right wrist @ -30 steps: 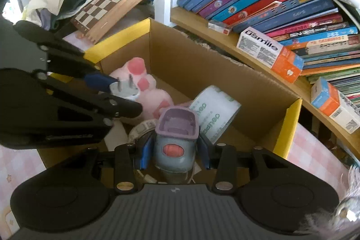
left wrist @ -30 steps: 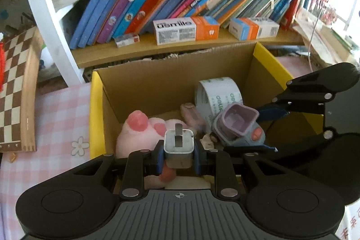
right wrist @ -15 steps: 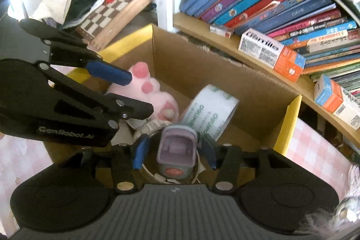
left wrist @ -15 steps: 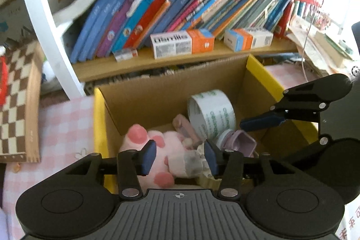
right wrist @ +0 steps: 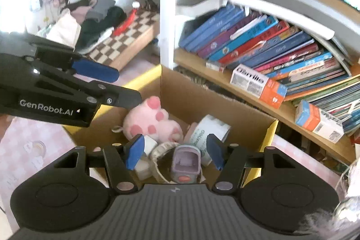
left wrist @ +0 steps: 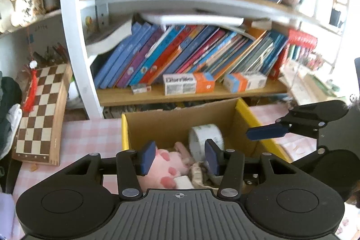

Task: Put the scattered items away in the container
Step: 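Open the left tool to release the charger into the box while the right tool releases the toy car, then withdraw both open tools from the box back over the table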

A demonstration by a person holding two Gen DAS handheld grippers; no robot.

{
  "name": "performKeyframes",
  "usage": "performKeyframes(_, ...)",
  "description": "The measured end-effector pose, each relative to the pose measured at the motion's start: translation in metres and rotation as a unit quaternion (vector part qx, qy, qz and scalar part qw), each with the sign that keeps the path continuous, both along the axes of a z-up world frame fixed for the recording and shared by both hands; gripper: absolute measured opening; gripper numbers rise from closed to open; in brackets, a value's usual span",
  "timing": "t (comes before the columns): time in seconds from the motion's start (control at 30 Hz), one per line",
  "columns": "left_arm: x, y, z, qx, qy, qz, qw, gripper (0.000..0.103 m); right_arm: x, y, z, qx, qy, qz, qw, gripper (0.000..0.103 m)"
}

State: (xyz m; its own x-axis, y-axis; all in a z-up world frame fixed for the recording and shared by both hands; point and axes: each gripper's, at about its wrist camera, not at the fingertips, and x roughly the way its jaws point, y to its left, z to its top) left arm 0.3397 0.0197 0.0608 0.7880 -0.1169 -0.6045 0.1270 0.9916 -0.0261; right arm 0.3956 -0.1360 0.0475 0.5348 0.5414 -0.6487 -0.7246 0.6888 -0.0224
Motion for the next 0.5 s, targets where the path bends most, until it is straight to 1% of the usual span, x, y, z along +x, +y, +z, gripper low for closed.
performKeyframes(0.07, -0.015, -0.004, 0.006, -0.002, -0.016, -0.003, 0.9999, 0.059, -0.013, -0.004, 0.008, 0.011, -0.009, -0.009, 1.000, 0.060)
performKeyframes(0.23, -0.064, -0.011, 0.017, 0.003, -0.055, -0.013, 0.9984, 0.061, -0.055, -0.022, 0.026, 0.043, -0.031, -0.045, 0.998, 0.063)
performKeyframes(0.27, -0.074, -0.011, 0.019, 0.002, -0.062, -0.014, 0.9980, 0.063, -0.064, -0.026, 0.029, 0.049, -0.037, -0.054, 0.997, 0.064)
performKeyframes(0.3, -0.086, -0.011, 0.019, 0.001, -0.069, -0.014, 0.9975, 0.067, -0.075, -0.029, 0.031, 0.051, -0.044, -0.060, 0.996, 0.064)
performKeyframes(0.37, -0.109, -0.010, 0.020, 0.002, -0.080, -0.012, 0.9967, 0.068, -0.097, -0.035, 0.033, 0.053, -0.058, -0.075, 0.994, 0.065)
performKeyframes(0.5, -0.153, -0.007, 0.018, 0.004, -0.094, -0.007, 0.9956, 0.069, -0.141, -0.045, 0.031, 0.059, -0.068, -0.105, 0.990, 0.065)
